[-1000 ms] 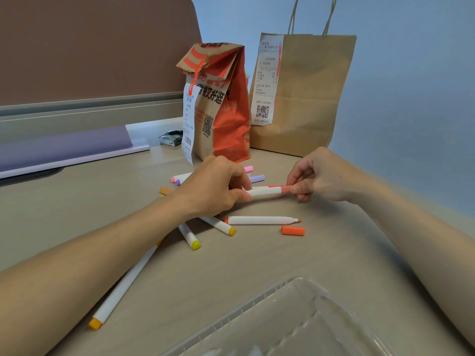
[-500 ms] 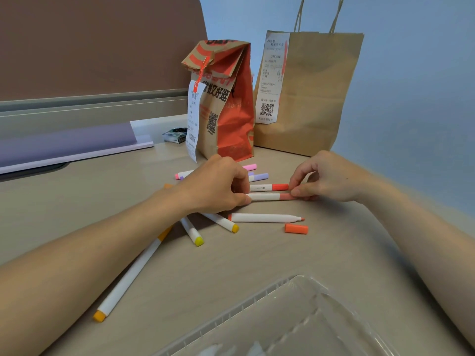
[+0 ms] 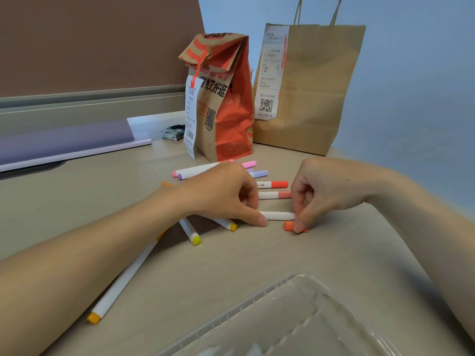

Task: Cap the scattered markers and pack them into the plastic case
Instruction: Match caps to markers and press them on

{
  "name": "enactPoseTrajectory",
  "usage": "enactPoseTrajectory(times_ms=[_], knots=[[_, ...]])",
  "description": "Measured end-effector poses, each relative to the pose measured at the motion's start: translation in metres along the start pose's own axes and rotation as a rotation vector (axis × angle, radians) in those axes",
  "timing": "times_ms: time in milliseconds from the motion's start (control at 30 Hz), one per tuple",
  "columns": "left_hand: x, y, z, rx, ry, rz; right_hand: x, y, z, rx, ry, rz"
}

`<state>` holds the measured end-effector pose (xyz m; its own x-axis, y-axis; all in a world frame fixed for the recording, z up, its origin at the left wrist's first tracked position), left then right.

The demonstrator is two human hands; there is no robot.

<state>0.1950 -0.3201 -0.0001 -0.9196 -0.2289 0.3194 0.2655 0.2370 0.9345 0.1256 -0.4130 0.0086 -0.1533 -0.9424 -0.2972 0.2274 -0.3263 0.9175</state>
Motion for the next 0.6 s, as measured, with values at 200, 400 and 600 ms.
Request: enactPoseTrajectory(times_ms=[200, 400, 600], knots=[[-0.012, 0.009, 0.001, -0.022, 0.034, -0.103, -0.003, -0.007, -0.002, -0.043, 0.024, 0.094], [-0.023, 0.014, 0.004, -0.041, 0.073, -0.038, 0.011, 0.002, -0.004, 0.018, 0.039, -0.089], [-0.033, 0.018, 0.006, -0.034, 0.103, 0.170, 0.037, 0.015, -0.011, 0.108, 0.010, -0.510]])
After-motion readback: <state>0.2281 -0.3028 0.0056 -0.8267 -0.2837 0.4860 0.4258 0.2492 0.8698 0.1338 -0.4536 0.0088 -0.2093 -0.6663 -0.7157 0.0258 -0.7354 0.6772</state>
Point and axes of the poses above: each hand's wrist, its own z-axis away from the middle knuckle, its own y-axis out of the back of the hand, x = y × z, the point moved 9 cm from there along -z, towards the middle knuckle, and after that the axes turned 6 degrees about -y, right-handed, at the moved point
